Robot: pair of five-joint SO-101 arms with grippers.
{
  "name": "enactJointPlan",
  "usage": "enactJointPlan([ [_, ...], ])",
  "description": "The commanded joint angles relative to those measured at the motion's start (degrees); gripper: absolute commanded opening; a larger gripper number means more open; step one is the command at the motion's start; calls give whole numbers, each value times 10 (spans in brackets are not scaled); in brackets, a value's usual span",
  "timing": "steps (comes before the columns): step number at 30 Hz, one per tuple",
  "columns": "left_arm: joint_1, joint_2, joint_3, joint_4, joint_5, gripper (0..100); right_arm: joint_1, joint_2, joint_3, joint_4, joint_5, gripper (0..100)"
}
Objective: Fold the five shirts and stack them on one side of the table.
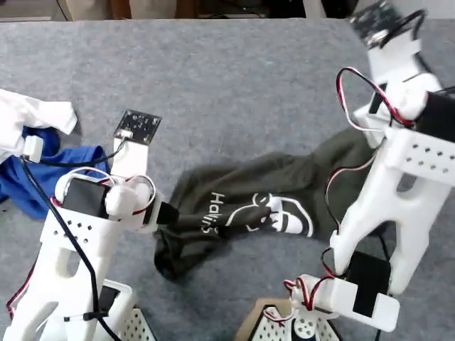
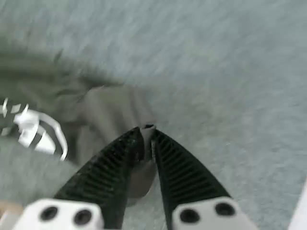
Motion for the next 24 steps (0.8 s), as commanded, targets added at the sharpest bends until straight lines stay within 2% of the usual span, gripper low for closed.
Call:
enactJointPlan([
  [1, -5, 14, -33, -63, 60, 300, 0, -14, 94, -28, 28, 5],
  [5, 4, 113, -47, -149, 164, 299, 17, -14, 223, -88, 54, 5],
  [8, 21, 238, -101, -176, 197, 284, 47, -14, 311, -143, 78, 5],
  [11, 47, 364, -201, -173, 200, 259, 80, -14, 377, -197, 98, 5],
  [16, 90, 522, -396, -107, 200, 212, 119, -14, 435, -251, 118, 5],
  [24, 98, 771, -663, -16, 201, 211, 143, -14, 442, -267, 134, 5],
])
